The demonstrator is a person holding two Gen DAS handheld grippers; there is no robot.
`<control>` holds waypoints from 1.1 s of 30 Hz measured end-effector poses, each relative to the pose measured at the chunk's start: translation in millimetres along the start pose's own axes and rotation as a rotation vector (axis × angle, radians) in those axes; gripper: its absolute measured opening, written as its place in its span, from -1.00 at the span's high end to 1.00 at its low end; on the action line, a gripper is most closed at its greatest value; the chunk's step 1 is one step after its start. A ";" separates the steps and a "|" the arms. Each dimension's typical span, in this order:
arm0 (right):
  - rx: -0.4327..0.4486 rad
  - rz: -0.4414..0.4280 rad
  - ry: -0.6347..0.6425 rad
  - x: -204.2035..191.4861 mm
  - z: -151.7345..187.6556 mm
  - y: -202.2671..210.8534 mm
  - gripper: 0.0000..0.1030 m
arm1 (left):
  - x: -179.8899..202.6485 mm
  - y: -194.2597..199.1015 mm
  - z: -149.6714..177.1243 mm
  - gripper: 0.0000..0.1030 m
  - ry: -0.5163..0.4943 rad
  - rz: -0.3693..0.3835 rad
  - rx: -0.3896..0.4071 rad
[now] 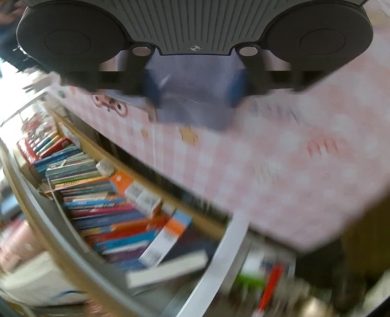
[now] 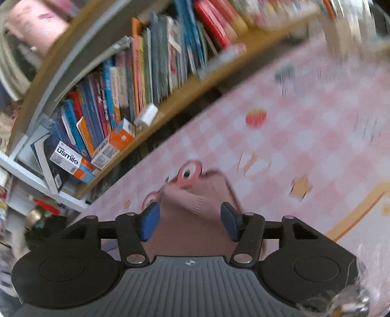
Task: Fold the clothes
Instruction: 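Lift both side edges and fold them in toward the sweater's center, then open both grippers and release the folded sweater sides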
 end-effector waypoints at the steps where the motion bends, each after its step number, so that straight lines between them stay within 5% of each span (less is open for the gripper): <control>1: 0.007 0.014 0.019 0.0 -0.5 2.8 -0.04 | 0.2 5.0 -0.9 -0.48 -0.023 -0.009 0.021; 11: 0.009 0.248 0.277 -6.0 10.8 -13.9 0.05 | 11.1 -31.1 9.2 -0.12 -0.269 -0.157 -0.038; 16: -0.001 0.349 0.422 -22.3 0.6 -36.8 0.09 | 30.7 -52.2 5.4 0.45 -0.405 -0.180 -0.024; 18: -0.034 0.352 0.449 -25.7 -0.9 -46.2 0.31 | 36.8 -53.9 3.9 0.88 -0.440 -0.170 -0.006; 19: -0.053 0.351 0.460 -27.1 -1.4 -51.0 0.59 | 37.6 -53.4 2.4 0.92 -0.433 -0.154 -0.004; 22: -0.098 0.340 0.486 -31.1 -1.1 -61.4 0.88 | 38.5 -49.7 -2.6 0.92 -0.411 -0.113 0.007; 28: 0.015 0.340 0.374 -21.3 -10.7 -48.9 0.90 | 15.4 -57.7 -13.5 0.93 -0.300 -0.108 -0.021; 33: -0.028 0.405 0.377 -14.4 -9.2 -72.5 0.89 | 12.7 -80.2 -7.0 0.91 -0.363 -0.175 -0.074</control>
Point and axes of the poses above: each gripper's, at about its wrist camera, not at the fingertips, and y roughly against the way its jaws point, x to its right, z to its underside, the point moved 6 cm from there along -y, roughly the way its jaws point, and after that the axes turned 14 degrees about -x, right-handed, at the moved point
